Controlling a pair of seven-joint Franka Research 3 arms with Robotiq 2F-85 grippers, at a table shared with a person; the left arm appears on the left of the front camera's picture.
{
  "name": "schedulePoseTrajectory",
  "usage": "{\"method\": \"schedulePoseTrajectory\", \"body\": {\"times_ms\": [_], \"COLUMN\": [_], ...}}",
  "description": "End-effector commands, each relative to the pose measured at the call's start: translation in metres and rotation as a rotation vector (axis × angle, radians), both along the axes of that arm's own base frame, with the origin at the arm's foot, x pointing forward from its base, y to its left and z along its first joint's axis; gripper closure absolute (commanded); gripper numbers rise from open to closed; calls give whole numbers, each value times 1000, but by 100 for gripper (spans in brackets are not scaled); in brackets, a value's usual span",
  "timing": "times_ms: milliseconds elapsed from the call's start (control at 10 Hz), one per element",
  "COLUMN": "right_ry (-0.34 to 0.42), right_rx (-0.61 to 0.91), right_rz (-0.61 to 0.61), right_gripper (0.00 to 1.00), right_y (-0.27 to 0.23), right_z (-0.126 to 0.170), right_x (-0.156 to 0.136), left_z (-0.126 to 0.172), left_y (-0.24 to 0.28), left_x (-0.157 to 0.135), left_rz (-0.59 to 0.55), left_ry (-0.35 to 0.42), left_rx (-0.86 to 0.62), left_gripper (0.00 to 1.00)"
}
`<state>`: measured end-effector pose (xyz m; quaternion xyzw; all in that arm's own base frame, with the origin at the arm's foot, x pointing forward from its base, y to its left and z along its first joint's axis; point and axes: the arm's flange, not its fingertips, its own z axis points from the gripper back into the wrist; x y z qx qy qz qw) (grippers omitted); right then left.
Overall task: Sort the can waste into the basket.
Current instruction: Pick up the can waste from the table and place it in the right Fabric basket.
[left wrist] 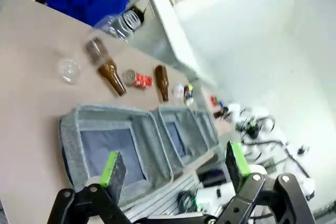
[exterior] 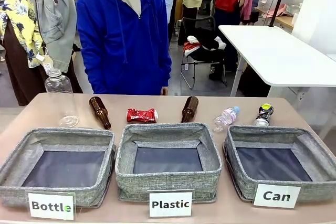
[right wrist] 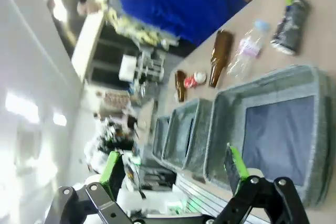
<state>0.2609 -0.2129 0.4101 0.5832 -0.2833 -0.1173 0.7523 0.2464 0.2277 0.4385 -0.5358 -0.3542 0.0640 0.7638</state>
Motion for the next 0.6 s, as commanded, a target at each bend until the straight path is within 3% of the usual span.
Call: {"method": "schedulePoseTrajectory", "body": {"times_ms": [0, 100, 200, 500], "right_ry": [-28, 1, 11, 11], "right_rx": [40, 28, 39, 39], "right_rz": [-115, -197, -75, -75], "right_gripper": [0, 0, 0, 0], "right_y": [0, -4, -15, -15], "right_z": [-4, -7, -10, -10], "right_x": [-9, -14, -6, -6], "left_z": [-37, -32, -10, -10], "left_y": [-61, -64, 6, 6], "left_x": [-18, -11, 2, 2], "left_rz": [40, 108, 37, 37], "left_ry": [-32, 9, 0, 0], "left_rx": [-59, -65, -46, -46], "left_gripper": [0, 0, 0, 0]}}
